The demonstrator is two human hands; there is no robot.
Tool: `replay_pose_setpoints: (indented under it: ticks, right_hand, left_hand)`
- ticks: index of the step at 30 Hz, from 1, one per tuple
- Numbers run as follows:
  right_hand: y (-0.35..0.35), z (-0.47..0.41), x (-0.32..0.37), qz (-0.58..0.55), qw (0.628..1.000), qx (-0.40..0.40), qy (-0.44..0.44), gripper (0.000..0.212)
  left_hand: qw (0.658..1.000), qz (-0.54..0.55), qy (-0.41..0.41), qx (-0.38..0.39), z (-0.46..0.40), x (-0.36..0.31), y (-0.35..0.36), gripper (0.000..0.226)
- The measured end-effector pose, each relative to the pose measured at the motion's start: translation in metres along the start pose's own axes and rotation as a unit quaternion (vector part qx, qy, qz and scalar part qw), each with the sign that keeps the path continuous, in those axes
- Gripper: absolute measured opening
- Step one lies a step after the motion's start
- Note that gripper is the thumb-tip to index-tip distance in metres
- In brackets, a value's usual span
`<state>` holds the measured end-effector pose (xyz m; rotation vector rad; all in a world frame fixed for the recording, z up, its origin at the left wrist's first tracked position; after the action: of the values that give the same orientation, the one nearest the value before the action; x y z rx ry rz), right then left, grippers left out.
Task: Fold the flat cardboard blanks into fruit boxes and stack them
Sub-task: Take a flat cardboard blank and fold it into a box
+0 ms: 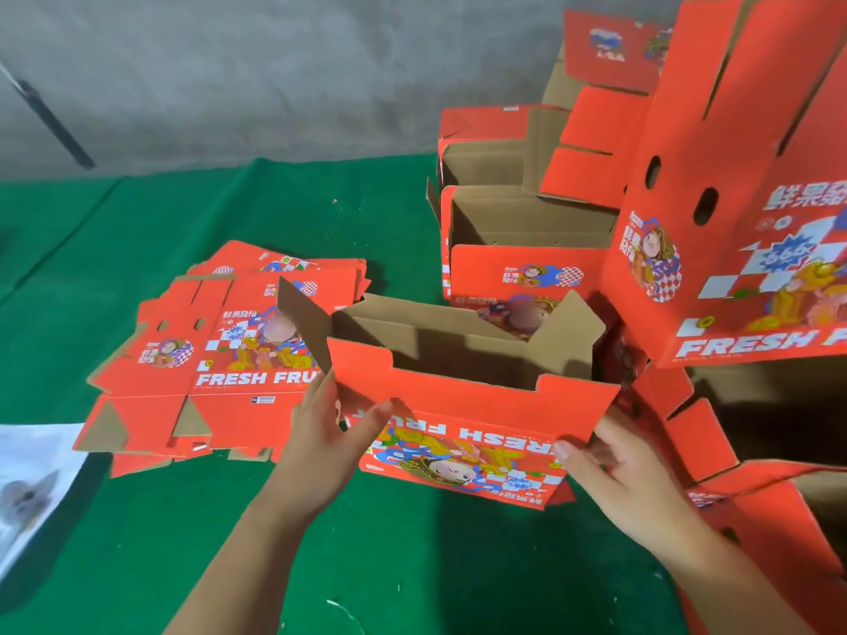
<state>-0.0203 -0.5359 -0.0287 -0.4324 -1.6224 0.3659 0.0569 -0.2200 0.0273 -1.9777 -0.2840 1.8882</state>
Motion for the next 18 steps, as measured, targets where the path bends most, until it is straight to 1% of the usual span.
replay_pose_setpoints:
  ticks: [2,4,7,8,10,12,14,15,18]
  right_hand:
    - [-0.007,0.002,0.007,0.038,0.999,-0.022,-0.033,0.039]
    - [-0.021,0.006,0.016,0.087,0.991,-0.089,-0.058,0.037]
    - [-0.035,0.014,0.029,0.126,0.973,-0.177,-0.083,0.031]
    - [-0.037,0.015,0.028,0.130,0.970,-0.192,-0.079,0.035]
    - [-0.039,0.013,0.027,0.128,0.968,-0.208,-0.056,0.047]
    - [-0.037,0.008,0.027,0.113,0.972,-0.204,-0.039,0.054]
    - [-0.034,0.004,0.031,0.077,0.976,-0.201,-0.024,0.051]
    - [-0.034,0.002,0.032,0.060,0.978,-0.201,-0.010,0.047]
    - [-0.031,-0.001,0.029,0.046,0.978,-0.198,0.036,0.039]
  left_hand:
    - [0.999,0.048,0.006,-0.003,0.007,-0.003,0.001,0.028]
    - [0.997,0.071,0.025,-0.022,0.013,-0.008,-0.003,0.032]
    - [0.993,0.077,0.065,-0.061,0.019,-0.016,-0.007,0.038]
    - [0.992,0.068,0.072,-0.077,0.021,-0.016,-0.007,0.036]
    - [0.989,0.059,0.061,-0.120,0.025,-0.010,-0.006,0.028]
    - [0.987,0.064,0.024,-0.147,0.027,-0.001,-0.003,0.028]
    - [0.986,0.049,0.009,-0.161,0.027,0.005,-0.003,0.030]
    - [0.985,0.039,0.006,-0.170,0.027,0.006,-0.004,0.027]
    - [0.980,0.009,0.013,-0.200,0.024,0.007,-0.005,0.028]
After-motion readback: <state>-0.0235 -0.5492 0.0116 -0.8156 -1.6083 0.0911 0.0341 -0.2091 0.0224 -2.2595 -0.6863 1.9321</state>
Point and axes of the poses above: each hand's wrist, its own z-axis away from the middle knuckle, its own y-axis out of the palm, x = y × z, the point moved 8 cm from there along -z, towards the middle knuckle, and after that the axes turned 5 degrees about z, right-handed, at the moved point
